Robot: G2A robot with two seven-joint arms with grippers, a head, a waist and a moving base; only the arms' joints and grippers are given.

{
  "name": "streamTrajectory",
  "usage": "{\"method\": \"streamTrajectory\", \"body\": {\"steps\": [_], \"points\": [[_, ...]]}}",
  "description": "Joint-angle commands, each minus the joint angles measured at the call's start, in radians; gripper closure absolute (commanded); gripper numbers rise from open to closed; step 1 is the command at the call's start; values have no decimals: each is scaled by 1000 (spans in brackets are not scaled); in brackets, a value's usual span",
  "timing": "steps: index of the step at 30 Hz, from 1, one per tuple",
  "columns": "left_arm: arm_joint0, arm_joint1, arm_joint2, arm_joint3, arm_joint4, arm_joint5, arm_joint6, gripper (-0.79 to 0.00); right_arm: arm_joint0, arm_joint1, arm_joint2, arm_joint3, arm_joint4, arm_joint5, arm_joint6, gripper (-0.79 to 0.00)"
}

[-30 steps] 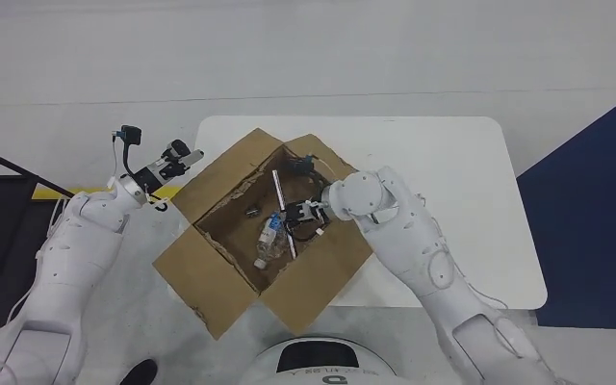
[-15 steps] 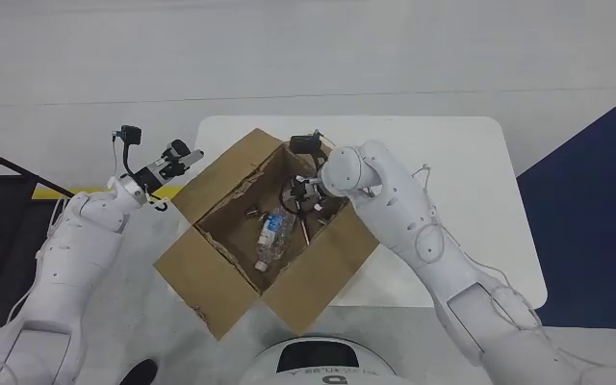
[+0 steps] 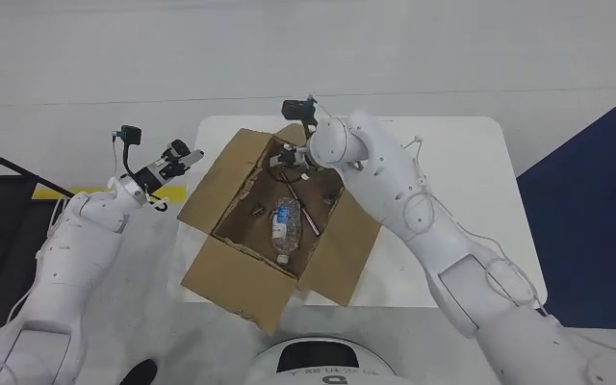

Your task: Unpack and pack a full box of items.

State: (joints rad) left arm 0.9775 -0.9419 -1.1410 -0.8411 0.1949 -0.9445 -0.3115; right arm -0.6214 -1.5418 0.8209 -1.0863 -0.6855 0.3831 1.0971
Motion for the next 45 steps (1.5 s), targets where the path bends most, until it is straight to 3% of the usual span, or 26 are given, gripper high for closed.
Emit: {"method": "streamTrajectory", "body": {"steps": [1,7,11,21,30,35,39,45], "points": [[0,0,0,0,0,0,0,-785,4,1,21,13,15,0,-17,-785],[0,0,0,0,0,0,0,-785,-47,33,117,-65,37,-61,-23,-785],[0,0,0,0,0,0,0,-785,-148,76,209,-232,87,-202,160,-785],[0,0,0,0,0,0,0,-785,-148,76,209,-232,87,-202,160,-785],[0,0,0,0,0,0,0,-785,-339,134,555,-310,261,-307,-96,-785],[0,0,0,0,0,0,0,-785,-376,159,666,-206,279,-293,-120,-785],[0,0,0,0,0,0,0,-785,-330,162,656,-48,315,-308,-86,-785],[0,0,0,0,0,0,0,-785,-204,148,613,215,460,-413,-48,-785]]}}
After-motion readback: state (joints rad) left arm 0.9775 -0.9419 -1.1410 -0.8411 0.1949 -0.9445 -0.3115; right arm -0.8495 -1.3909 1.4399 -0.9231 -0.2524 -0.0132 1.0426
